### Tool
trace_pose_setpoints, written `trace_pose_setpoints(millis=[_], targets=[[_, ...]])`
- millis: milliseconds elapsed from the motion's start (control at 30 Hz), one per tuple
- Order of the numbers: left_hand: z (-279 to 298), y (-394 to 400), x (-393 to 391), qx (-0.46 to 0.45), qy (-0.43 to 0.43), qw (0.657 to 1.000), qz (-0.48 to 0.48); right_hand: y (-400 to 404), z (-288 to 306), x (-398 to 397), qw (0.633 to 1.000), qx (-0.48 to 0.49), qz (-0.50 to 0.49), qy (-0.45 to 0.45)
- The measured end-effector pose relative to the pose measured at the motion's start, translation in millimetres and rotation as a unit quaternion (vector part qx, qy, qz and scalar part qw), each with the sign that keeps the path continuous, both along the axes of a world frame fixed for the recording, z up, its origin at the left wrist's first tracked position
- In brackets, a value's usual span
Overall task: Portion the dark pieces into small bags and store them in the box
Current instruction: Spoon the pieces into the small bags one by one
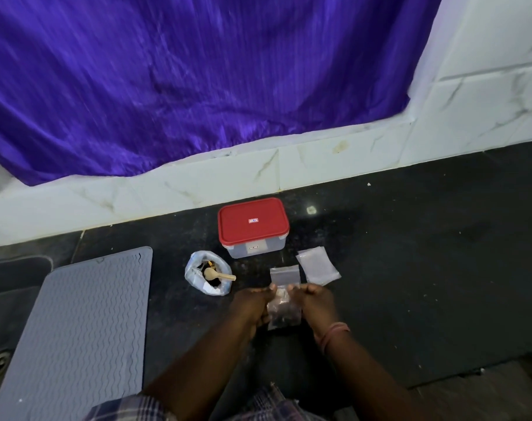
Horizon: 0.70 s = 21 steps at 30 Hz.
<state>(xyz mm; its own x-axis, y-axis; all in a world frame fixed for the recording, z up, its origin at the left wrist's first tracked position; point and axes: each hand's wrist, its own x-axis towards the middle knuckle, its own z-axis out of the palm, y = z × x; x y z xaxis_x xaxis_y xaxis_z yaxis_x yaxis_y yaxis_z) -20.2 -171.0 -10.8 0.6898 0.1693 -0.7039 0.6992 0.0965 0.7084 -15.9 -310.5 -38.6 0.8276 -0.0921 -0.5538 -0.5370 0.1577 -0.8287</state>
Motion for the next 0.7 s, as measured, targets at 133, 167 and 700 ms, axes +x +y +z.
trace_pose_setpoints(millis=[133,167,700], targets=[[-13,-7,2,-0.036,0.006,0.998,0.059,-5,-21,-5,0.996,-0.074,0.045,-0.012],[-14,-9,4,-0.048,0.005,0.997,0.066,-7,-24,-3,0.996,-0.082,0.041,-0.013],[-25,-24,15,0.358,-0.141,0.821,-0.423,-3,-46,21,0.736,-0.602,0.261,-0.166]])
